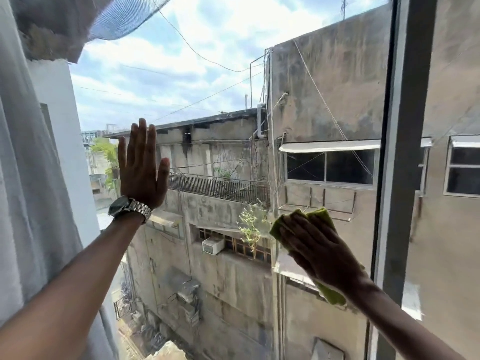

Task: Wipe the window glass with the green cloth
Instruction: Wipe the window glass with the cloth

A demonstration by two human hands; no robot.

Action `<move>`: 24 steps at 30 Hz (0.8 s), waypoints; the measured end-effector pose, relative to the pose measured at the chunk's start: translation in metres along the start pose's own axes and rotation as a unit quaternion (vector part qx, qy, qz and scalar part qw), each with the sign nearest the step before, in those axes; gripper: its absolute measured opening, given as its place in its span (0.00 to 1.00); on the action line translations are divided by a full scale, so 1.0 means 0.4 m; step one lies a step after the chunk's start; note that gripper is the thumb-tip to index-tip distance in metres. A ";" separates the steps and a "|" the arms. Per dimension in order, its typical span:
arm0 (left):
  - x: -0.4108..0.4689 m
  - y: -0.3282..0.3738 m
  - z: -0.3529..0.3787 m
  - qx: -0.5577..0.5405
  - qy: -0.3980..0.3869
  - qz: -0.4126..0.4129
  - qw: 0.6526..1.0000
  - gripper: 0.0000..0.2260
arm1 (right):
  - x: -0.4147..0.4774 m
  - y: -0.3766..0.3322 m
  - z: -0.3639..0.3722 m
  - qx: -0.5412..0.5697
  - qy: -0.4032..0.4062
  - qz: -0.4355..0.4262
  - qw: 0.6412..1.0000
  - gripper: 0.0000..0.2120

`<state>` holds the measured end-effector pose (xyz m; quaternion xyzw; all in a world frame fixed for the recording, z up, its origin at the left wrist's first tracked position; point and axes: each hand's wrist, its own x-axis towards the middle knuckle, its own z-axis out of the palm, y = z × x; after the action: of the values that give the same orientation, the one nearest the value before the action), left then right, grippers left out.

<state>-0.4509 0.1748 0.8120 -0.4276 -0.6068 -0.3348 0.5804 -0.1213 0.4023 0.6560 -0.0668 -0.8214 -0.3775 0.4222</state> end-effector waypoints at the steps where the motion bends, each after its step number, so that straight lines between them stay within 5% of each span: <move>1: -0.001 -0.001 0.001 0.000 0.005 0.002 1.000 0.30 | 0.022 0.027 -0.013 -0.003 0.002 -0.002 1.000 0.24; 9: -0.010 -0.016 0.019 0.007 0.028 0.014 1.000 0.30 | 0.497 0.197 -0.141 0.018 0.108 0.149 0.983 0.30; 15: -0.007 -0.017 0.017 0.002 0.026 0.010 1.000 0.30 | 0.692 0.154 -0.154 0.041 0.143 0.241 0.959 0.32; 20: -0.007 -0.015 0.011 -0.006 0.029 0.017 0.999 0.28 | 0.491 -0.005 -0.080 0.000 0.040 0.010 0.999 0.33; 24: -0.007 -0.017 0.010 -0.002 0.022 0.017 1.000 0.28 | 0.199 -0.054 -0.010 -0.059 -0.063 -0.181 0.980 0.36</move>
<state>-0.4587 0.1752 0.8093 -0.4312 -0.5864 -0.3352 0.5982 -0.1786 0.3678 0.7044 0.0348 -0.8211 -0.4904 0.2900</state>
